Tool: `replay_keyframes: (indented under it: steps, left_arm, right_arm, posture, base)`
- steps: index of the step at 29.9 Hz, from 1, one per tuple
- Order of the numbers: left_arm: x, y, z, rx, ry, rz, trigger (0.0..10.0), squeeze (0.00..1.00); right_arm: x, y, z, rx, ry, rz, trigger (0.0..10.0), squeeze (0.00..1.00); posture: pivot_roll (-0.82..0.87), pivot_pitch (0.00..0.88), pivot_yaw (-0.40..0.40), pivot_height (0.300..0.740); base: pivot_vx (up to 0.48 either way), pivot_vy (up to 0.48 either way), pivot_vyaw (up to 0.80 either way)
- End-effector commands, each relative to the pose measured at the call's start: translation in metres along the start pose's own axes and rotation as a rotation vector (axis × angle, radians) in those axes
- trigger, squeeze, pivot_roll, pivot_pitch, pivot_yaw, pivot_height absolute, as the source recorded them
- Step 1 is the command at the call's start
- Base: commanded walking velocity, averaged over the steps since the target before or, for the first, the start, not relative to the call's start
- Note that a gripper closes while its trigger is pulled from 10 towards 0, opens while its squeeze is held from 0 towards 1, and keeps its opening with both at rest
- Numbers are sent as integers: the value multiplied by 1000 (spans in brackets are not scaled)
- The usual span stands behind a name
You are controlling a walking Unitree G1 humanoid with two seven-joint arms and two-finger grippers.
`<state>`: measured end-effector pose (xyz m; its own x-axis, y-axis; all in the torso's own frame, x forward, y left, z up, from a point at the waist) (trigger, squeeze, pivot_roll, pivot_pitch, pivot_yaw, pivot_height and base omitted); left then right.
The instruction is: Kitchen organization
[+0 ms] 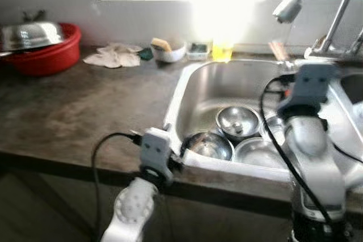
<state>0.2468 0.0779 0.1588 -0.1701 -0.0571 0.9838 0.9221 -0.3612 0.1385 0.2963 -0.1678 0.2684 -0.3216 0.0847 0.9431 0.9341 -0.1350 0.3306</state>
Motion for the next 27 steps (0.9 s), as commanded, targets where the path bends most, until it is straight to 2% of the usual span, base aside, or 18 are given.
replay_keyframes:
  steps: [1, 3, 5, 9, 10, 14, 20, 23, 24, 27]
  left_arm:
    - [0, -1, -5, -12, -10, 1, 10000, 0]
    - [0, -1, -5, -10, -13, 3, 10000, 0]
    - [0, -1, -6, -12, -14, 8, 10000, 0]
    - [-1, -2, -7, -6, -16, 10, 10000, 0]
    - [-1, -3, -7, -4, -17, 14, 10000, 0]
    - [-2, -4, -8, -4, -15, 16, 10000, 0]
    - [-2, -5, -9, -3, -14, 17, 10000, 0]
    - [-2, -8, -9, -8, -5, 20, 10000, 0]
    - [-2, -8, -9, -8, -5, 20, 10000, 0]
    - [-1, -9, -8, -2, -1, 21, 10000, 0]
  right_arm:
    - [-3, 5, -5, 2, -21, 48, 10000, 0]
    - [-4, 7, -5, 6, -32, 63, 10000, 0]
    - [-3, 19, -6, 32, -81, 108, 10000, 0]
    - [-3, 28, -6, 64, -93, 154, 10000, 0]
    - [-8, 36, -3, 112, -108, 216, 10000, 0]
    - [-22, 43, 0, 172, -144, 304, 10000, 0]
    - [-31, 47, 4, 206, -173, 340, 10000, 0]
    - [-57, 48, 16, 268, -216, 440, 10000, 0]
    - [-57, 48, 16, 268, -216, 440, 10000, 0]
    - [-76, 45, 26, 315, -216, 521, 10000, 0]
  posture:
    - [69, 87, 20, 740]
    - [70, 89, 19, 740]
    - [72, 93, 13, 740]
    - [69, 96, 3, 740]
    - [72, 98, -1, 740]
    - [78, 101, -11, 740]
    - [83, 100, -11, 740]
    - [109, 102, -19, 740]
    - [109, 102, -19, 740]
    - [116, 106, -16, 740]
  base:
    - [0, 0, 0]
    - [0, 0, 0]
    - [0, 0, 0]
    - [0, 0, 0]
    - [0, 0, 0]
    - [0, 0, 0]
    - [0, 0, 0]
    - [0, 0, 0]
    - [0, 0, 0]
    - [0, 0, 0]
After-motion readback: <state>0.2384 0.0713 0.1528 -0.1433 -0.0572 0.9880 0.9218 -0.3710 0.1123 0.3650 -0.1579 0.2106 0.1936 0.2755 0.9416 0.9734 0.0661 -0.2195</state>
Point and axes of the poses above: a point about 5 cm out from each wrist's last joint towards the gripper, its own y axis pointing out of the wrist towards the gripper, its own x axis along the axis of the wrist's last joint, z = x × y, the point moved 1 cm from there along y, pointing out of the wrist towards the gripper, and after that the axes turned 4 degrees about y, right-handed, at the moved point
